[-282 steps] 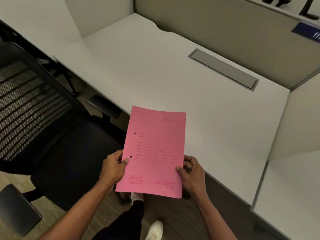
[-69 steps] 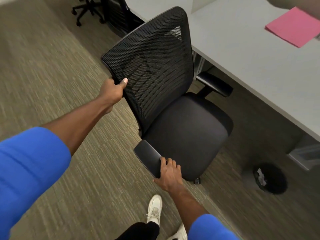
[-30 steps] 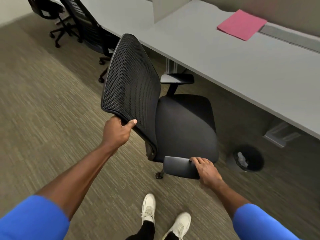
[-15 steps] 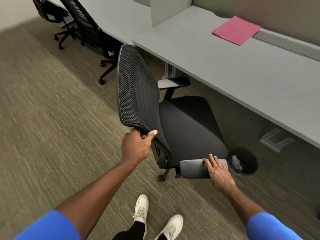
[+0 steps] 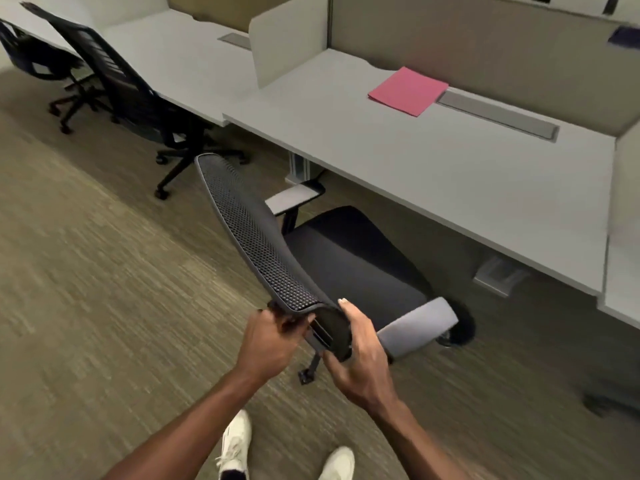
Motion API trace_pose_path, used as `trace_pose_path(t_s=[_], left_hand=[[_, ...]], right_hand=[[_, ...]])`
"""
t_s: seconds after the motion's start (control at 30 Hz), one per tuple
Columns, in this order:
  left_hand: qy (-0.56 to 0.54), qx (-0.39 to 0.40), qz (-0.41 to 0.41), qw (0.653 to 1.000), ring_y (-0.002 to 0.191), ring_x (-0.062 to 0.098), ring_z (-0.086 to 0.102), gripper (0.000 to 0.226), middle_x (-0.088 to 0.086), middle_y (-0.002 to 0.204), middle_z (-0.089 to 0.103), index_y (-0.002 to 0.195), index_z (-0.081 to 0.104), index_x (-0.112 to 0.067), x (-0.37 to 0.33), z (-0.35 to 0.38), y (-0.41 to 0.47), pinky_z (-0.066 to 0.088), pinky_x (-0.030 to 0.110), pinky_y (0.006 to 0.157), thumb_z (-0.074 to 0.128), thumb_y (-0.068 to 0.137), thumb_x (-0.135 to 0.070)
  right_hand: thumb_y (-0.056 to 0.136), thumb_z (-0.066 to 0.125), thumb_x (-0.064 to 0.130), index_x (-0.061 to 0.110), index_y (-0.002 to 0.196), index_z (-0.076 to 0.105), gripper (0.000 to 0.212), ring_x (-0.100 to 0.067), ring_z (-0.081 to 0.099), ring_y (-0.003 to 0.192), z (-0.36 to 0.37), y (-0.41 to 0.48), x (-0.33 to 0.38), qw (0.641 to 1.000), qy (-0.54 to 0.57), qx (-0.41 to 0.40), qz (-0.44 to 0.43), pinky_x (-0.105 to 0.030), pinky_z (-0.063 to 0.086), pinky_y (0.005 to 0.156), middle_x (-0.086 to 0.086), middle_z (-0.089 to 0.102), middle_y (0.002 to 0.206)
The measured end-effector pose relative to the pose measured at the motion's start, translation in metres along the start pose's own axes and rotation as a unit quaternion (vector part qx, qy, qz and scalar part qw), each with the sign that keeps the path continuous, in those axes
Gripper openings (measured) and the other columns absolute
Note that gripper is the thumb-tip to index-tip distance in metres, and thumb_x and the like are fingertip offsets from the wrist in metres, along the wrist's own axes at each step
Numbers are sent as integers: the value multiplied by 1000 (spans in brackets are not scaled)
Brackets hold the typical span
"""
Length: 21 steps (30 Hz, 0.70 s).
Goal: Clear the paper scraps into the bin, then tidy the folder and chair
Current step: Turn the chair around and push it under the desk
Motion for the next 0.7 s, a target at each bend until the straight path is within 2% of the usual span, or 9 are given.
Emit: trace_pose_path(t_s=[0.07, 0.13, 0.23, 0.3, 0.4, 0.5, 0.57, 0.63, 0.7], left_hand=[[7, 53, 13, 998, 82, 11, 83, 38, -8, 87, 85, 104, 85, -24, 2, -5, 3, 66, 48, 79, 72, 82, -52], [31, 64, 48, 996, 77, 7, 82, 29, -12, 83, 84, 102, 84, -29, 2, -20, 6, 66, 44, 74, 68, 81, -39], [47, -3, 84, 995, 69, 14, 81, 24, -9, 77, 83, 97, 84, -21, 6, -59, 13, 65, 44, 68, 64, 87, -29], [78, -48, 137, 986, 66, 13, 79, 18, -9, 73, 80, 94, 82, -20, 3, -88, 18, 64, 43, 64, 68, 92, -31], [112, -64, 229, 965, 61, 7, 74, 17, -15, 70, 77, 88, 82, -24, -8, -129, 31, 60, 38, 57, 73, 94, -37], [170, -111, 311, 928, 54, 6, 64, 26, -15, 65, 70, 80, 79, -23, -17, -161, 53, 53, 37, 52, 74, 95, -43], [182, -145, 343, 910, 56, 5, 61, 28, -16, 69, 68, 79, 76, -23, -21, -180, 74, 52, 33, 53, 74, 96, -45], [190, -154, 370, 896, 62, 8, 61, 25, -14, 81, 69, 85, 74, -25, -24, -196, 98, 53, 32, 58, 75, 96, -48], [210, -145, 388, 886, 76, 14, 65, 25, -10, 97, 68, 92, 75, -26, -23, -209, 123, 55, 36, 69, 77, 93, -51]], right_hand=[[75, 77, 27, 23, 158, 39, 91, -8, 39, 152, -9, 7, 35, 998, 7, -58, -27, -33, 40, 120, 9, 42, 163], [74, 80, 31, 24, 153, 46, 86, -9, 42, 150, -17, 9, 64, 993, 4, -108, -45, -36, 41, 118, 11, 45, 160], [82, 80, 51, 28, 143, 57, 69, -11, 49, 142, -18, 7, 97, 984, -48, -163, -56, -37, 40, 114, 11, 52, 150], [84, 77, 62, 26, 137, 61, 66, -12, 54, 134, -19, 6, 107, 975, -101, -196, -22, -40, 42, 111, 8, 58, 142], [89, 70, 65, 23, 132, 64, 61, -16, 60, 123, -24, 9, 111, 958, -164, -233, 35, -45, 47, 106, 6, 65, 130], [94, 63, 66, 25, 123, 67, 50, -18, 63, 117, -26, 11, 113, 940, -216, -250, 77, -47, 48, 104, 5, 68, 122], [98, 55, 68, 26, 119, 67, 48, -18, 64, 114, -24, 15, 118, 924, -249, -269, 109, -47, 46, 105, 6, 69, 117], [99, 49, 69, 26, 115, 68, 49, -19, 64, 108, -21, 20, 124, 906, -278, -286, 144, -47, 44, 103, 7, 70, 110], [99, 47, 70, 26, 111, 70, 50, -21, 65, 104, -21, 26, 127, 887, -295, -304, 183, -47, 42, 102, 6, 72, 105]])
Point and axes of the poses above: each hand's wrist, its own y-axis towards the middle knuckle, its own z-axis out of the palm, x = y × z, the point moved 6 cm from there along y, towards the middle knuckle
